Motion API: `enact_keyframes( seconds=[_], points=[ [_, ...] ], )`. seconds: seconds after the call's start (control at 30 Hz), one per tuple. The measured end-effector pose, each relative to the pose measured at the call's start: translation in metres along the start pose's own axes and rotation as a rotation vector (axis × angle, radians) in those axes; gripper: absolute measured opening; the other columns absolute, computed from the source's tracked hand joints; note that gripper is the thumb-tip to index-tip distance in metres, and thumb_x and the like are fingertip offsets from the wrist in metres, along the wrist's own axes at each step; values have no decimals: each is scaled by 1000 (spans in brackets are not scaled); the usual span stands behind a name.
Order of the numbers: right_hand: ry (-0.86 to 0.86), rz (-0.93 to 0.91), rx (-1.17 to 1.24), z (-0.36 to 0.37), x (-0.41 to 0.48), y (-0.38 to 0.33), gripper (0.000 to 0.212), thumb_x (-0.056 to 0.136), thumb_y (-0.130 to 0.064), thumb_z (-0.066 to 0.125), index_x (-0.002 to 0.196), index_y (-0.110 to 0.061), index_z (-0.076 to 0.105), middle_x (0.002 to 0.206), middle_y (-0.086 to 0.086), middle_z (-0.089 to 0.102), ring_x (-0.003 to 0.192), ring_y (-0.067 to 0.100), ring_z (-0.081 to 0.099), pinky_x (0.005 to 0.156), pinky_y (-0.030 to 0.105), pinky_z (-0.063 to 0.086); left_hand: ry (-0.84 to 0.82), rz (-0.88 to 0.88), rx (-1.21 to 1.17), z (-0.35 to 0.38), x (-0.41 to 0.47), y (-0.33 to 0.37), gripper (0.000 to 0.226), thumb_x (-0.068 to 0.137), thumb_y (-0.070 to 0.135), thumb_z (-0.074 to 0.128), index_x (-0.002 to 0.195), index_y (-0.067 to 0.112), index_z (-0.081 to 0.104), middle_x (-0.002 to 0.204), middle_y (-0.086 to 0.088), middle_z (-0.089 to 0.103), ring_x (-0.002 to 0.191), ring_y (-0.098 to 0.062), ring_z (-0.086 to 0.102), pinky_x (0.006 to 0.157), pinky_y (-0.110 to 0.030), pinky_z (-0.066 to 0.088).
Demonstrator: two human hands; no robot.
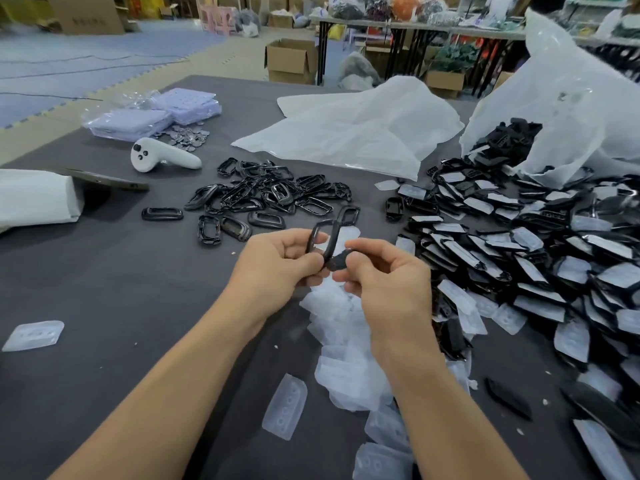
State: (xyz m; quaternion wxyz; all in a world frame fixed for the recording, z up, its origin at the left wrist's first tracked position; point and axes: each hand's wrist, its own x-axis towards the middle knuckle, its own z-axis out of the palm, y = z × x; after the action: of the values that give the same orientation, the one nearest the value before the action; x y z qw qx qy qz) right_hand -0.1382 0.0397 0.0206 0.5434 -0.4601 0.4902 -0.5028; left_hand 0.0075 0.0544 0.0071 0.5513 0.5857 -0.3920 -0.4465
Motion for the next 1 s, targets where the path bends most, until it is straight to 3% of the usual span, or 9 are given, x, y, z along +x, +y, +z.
enact_keyframes(
  seconds=[0.17,0.33,0.53,0.73,0.87,1.0],
  points=[
    [-40,109,171,-4,12,-4,24,97,8,59,90,-9,74,67,2,74,61,14,73,58,20,58,-139,-91,-146,-4,1,6,30,102,-5,54,124,9,69,113,-11,79,100,-25,78,73,-23,63],
    [-55,96,204,-9,16,-8,19,96,7,61,92,-7,74,73,11,76,63,16,73,59,22,59,-105,-64,-171,-4,4,9,27,101,-1,59,122,12,69,104,-13,80,88,-20,79,65,-20,60],
    [-48,68,201,-8,18,-7,15,93,3,68,87,-9,75,73,12,74,59,16,70,57,22,57,-45,-54,-209,-5,5,9,17,101,4,61,108,13,73,91,-4,80,80,-17,79,60,-19,58],
    [48,-5,55,-16,23,-2,17,90,2,71,86,-13,78,71,6,75,53,11,64,55,18,52,2,-17,-217,-7,-1,15,34,96,-3,61,84,17,84,85,-8,79,58,-17,71,53,-21,56],
    [-86,-17,28,-13,22,-3,25,92,4,69,82,-16,80,69,5,75,54,11,63,57,22,56,-14,-24,-121,-4,-3,16,26,92,-3,66,86,14,85,75,-12,75,52,-15,60,51,-20,51],
    [-198,67,72,-10,19,-3,20,97,1,63,91,-10,79,77,9,77,60,10,68,60,20,57,7,8,19,-2,-2,12,21,92,-1,69,91,13,84,69,-10,73,50,-11,57,51,-19,50]
  ],
)
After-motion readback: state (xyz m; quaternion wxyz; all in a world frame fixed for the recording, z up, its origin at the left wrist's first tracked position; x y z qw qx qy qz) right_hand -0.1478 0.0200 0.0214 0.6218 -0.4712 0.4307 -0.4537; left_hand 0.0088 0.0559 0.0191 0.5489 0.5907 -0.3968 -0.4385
